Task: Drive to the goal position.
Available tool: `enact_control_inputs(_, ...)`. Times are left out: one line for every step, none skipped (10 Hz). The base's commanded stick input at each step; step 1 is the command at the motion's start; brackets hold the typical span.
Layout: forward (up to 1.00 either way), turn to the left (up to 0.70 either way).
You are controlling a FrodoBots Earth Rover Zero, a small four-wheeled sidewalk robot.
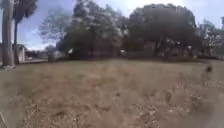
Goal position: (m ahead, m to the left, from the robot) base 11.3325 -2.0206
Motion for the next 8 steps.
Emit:
enact_control_inputs(0.70,0.00)
enact_control_inputs(0.70,0.00)
enact_control_inputs(0.70,0.00)
enact_control_inputs(0.70,0.00)
enact_control_inputs(0.70,0.00)
enact_control_inputs(0.70,0.00)
enact_control_inputs(0.70,0.00)
enact_control_inputs(0.70,0.00)
